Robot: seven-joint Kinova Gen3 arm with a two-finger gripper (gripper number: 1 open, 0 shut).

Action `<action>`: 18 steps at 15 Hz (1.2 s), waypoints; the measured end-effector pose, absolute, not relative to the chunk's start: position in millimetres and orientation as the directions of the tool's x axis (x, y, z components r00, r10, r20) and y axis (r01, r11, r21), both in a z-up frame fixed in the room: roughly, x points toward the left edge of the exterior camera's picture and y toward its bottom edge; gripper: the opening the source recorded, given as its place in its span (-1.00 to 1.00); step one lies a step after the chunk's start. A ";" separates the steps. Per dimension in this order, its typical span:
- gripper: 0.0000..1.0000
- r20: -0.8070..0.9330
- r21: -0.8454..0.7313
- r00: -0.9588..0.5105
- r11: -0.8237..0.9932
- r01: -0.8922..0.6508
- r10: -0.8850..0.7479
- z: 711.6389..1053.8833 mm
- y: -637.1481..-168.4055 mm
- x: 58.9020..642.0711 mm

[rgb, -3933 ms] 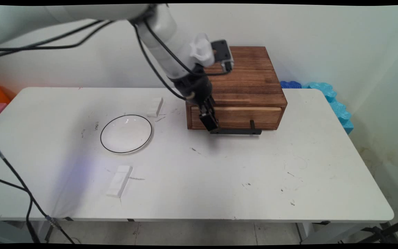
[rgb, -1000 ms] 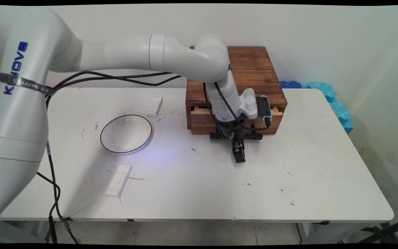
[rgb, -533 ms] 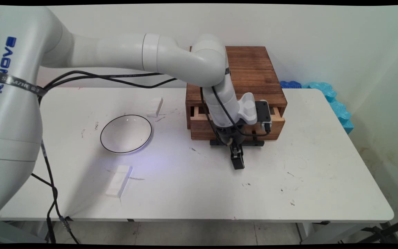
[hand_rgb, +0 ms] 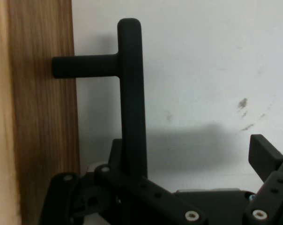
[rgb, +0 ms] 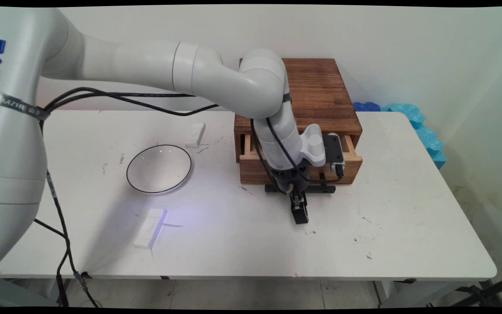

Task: Open the drawer

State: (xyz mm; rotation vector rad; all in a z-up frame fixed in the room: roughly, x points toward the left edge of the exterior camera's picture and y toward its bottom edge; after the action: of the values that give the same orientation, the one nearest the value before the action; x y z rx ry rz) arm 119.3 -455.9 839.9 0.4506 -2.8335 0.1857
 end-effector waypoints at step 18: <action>1.00 0.295 -0.054 -0.913 0.949 -0.311 -0.282 854.2 -362.8 102.1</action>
State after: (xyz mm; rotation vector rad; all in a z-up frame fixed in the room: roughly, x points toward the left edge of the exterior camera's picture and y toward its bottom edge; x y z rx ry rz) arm 102.1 -362.8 854.2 0.4379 -2.8171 0.1441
